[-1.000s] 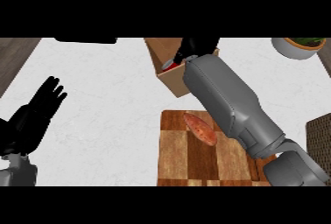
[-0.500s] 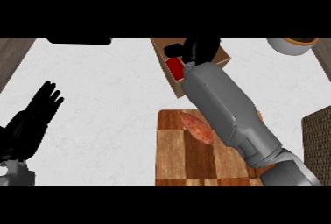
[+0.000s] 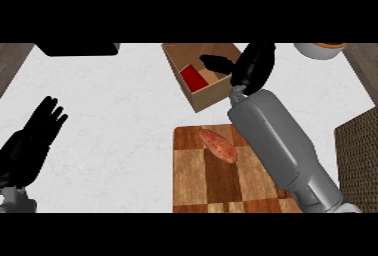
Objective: Pick the can from the cutting board and place it in the cardboard box
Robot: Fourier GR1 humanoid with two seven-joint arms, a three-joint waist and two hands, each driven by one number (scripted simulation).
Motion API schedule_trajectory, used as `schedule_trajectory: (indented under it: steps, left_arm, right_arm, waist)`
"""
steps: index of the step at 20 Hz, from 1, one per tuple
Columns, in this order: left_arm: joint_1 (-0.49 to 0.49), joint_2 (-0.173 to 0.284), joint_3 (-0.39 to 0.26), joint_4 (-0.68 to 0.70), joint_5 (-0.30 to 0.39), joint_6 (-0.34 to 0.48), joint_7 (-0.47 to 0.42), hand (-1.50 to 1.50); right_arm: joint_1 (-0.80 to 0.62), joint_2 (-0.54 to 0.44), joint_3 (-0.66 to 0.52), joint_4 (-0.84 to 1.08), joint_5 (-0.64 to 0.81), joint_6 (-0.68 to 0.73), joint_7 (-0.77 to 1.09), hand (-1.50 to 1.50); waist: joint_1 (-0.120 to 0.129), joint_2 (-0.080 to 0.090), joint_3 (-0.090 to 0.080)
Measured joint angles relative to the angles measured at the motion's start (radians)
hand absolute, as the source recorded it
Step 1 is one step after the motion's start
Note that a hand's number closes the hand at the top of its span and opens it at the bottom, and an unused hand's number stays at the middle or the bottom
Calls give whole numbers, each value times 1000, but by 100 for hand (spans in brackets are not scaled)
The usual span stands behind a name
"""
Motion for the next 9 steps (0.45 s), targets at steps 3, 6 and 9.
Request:
schedule_trajectory:
  steps: [3, 6, 9]
  left_arm:
    - [12, 1, 2, -5, -3, -7, -14, 0]
    - [21, -12, -11, -19, -11, -3, -11, 0]
    - [8, -3, -2, -15, -5, -8, -2, 0]
  right_arm:
    - [125, -31, 21, -174, 5, 29, 9, -150]
    - [225, -68, 26, -328, 6, 65, 14, -150]
    - [313, -89, 35, -445, 19, 103, 19, -150]
  waist:
    - [1, 1, 0]
    - [7, 4, 0]
    - [11, 6, 0]
